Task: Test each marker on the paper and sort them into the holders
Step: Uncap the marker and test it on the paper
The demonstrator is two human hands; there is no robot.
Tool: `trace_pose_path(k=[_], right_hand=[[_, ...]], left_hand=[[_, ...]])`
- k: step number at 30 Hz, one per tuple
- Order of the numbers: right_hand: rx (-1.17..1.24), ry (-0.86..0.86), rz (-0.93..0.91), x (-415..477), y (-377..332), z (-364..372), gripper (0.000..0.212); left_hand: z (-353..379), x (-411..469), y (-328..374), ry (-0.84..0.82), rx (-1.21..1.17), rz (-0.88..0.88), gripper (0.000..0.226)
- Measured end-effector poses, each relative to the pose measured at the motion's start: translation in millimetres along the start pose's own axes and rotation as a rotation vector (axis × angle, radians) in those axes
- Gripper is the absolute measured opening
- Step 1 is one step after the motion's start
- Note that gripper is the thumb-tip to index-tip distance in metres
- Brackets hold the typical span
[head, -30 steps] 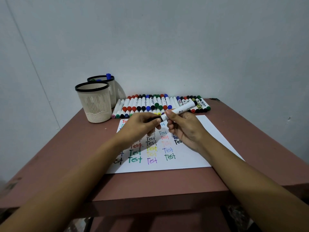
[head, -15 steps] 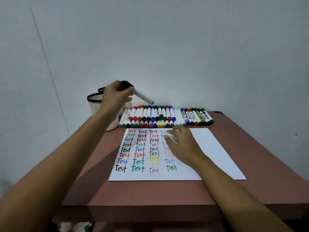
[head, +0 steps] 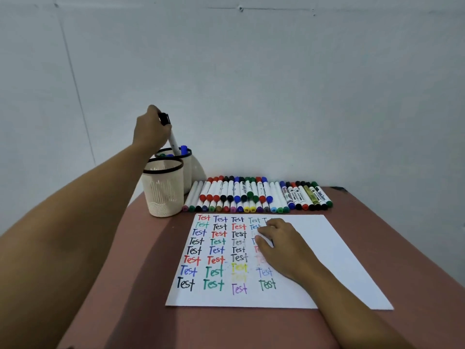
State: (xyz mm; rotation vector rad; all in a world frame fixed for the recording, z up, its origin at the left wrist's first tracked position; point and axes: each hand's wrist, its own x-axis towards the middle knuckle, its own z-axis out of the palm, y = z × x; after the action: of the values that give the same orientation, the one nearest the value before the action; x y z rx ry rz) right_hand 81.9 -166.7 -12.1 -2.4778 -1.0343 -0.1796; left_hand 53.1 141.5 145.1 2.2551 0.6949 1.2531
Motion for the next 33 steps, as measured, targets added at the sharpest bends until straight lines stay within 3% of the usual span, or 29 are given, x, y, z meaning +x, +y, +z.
trace_pose_path(k=[3,10,17,21,26,30,33], right_hand=[[-0.013,0.009,-0.006,1.5,0.3,-1.0,0.041],[-0.011,0.018,-0.004,5.2,2.3,0.4,0.040],[-0.007,0.012,0.001,5.3,1.5,0.4,0.039],[-0.026,-0.002,-0.001,4.9,-2.4,2.3,0.040],[-0.075,-0.021,0.006,6.3,-4.2,-0.3,0.040],[-0.101,-0.052,0.003,14.4,-1.7,-10.4,0.030],[0.043,-0.001,0.049,28.4,0.9,-23.0,0.026]], left_hand=[[11.6,4.2,-9.2,-0.068,0.019,-0.007,0.018],[25.8,3.4,-11.3,-0.181,0.048,-0.014,0.032],[13.6,-50.3,35.0,-0.142,-0.029,0.337,0.025],[19.1,-104.0,38.5,-0.329,0.014,0.414,0.028],[41.9,-153.5,13.4,-0.580,0.141,0.332,0.034],[57.0,-174.1,-7.8,-0.683,0.193,0.302,0.037],[62.1,-179.0,-15.7,-0.715,0.195,0.284,0.035]])
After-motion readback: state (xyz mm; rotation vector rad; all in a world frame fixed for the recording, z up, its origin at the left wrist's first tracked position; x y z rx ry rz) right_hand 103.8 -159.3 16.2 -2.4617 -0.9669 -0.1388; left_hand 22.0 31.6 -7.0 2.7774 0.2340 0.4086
